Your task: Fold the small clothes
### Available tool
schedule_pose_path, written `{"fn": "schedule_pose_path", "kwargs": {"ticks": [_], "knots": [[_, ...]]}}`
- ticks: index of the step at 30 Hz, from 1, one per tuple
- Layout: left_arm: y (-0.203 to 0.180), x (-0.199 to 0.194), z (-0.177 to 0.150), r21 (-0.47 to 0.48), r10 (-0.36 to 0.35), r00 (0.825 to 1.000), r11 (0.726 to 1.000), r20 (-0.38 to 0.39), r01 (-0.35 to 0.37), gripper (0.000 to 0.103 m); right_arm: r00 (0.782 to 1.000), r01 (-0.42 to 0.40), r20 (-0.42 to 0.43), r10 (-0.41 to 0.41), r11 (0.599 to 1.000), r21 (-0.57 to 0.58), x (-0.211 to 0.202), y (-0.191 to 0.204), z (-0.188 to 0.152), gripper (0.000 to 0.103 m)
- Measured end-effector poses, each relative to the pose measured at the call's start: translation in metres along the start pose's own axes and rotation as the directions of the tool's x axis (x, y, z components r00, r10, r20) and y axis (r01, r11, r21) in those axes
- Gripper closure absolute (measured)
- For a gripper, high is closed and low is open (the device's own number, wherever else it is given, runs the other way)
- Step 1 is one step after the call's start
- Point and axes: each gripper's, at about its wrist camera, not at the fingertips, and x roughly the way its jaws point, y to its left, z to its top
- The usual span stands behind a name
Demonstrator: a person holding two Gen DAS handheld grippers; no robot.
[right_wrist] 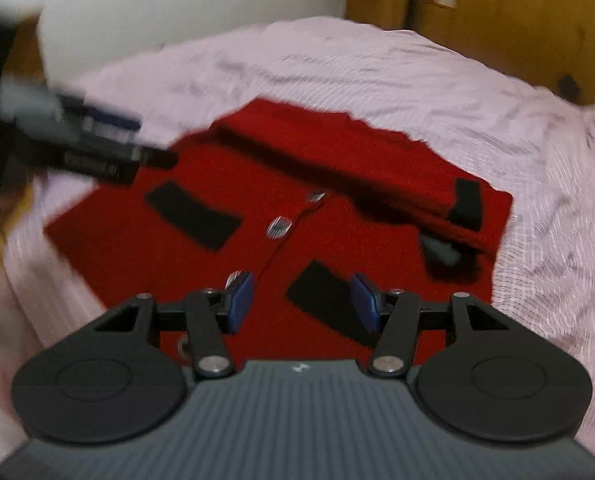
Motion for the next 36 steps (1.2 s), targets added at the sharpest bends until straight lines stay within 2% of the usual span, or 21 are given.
{"fn": "schedule_pose_path", "kwargs": {"ticks": [4, 7, 11, 17, 21, 26, 31, 34, 36], "knots": [[-0.005, 0.001, -0.025, 0.013, -0.036, 0.997, 0.999, -0.067, 0.037, 0.029, 0.997, -0.029, -0.080, 0.018, 0.990, -0.136, 0.020, 0.032, -0.018, 0.047], [-0.007, 0.005, -0.041, 0.013, -0.060, 0.992, 0.998, -0.112, 0.062, 0.029, 0.990, -0.071, -0.136, 0.046, 0.980, -0.184, 0.030, 0.049, -0.028, 0.047], [-0.005, 0.005, -0.052, 0.026, -0.035, 0.992, 0.999, -0.125, 0.038, 0.029, 0.979, -0.098, -0.196, 0.049, 0.964, -0.247, 0.038, 0.064, -0.033, 0.047], [0.009, 0.004, -0.057, -0.021, -0.029, 0.991, 0.999, -0.130, 0.026, 0.029, 0.966, -0.107, -0.260, 0.003, 0.917, -0.385, 0.049, 0.087, -0.040, 0.047], [0.014, 0.005, -0.060, -0.035, -0.024, 0.990, 0.999, -0.139, 0.019, 0.029, 0.964, -0.067, -0.261, -0.053, 0.901, -0.429, 0.061, 0.092, -0.048, 0.032], [0.019, 0.010, -0.065, -0.050, -0.019, 0.987, 0.999, -0.157, 0.011, 0.029, 0.967, -0.026, -0.239, -0.084, 0.905, -0.425, 0.066, 0.097, -0.050, 0.032], [0.019, 0.008, -0.068, -0.044, -0.037, 0.988, 0.999, -0.150, 0.031, 0.029, 0.978, 0.091, -0.138, -0.154, 0.920, -0.380, 0.060, 0.090, -0.052, 0.033], [0.018, 0.003, -0.070, -0.045, -0.115, 0.983, 0.993, -0.140, 0.109, 0.029, 0.984, 0.105, -0.112, -0.140, 0.958, -0.268, 0.055, 0.076, -0.052, 0.044], [0.015, -0.001, -0.071, -0.050, -0.170, 0.976, 0.985, -0.134, 0.165, 0.029, 0.989, 0.102, -0.088, -0.117, 0.981, -0.164, 0.049, 0.064, -0.051, 0.057]]}}
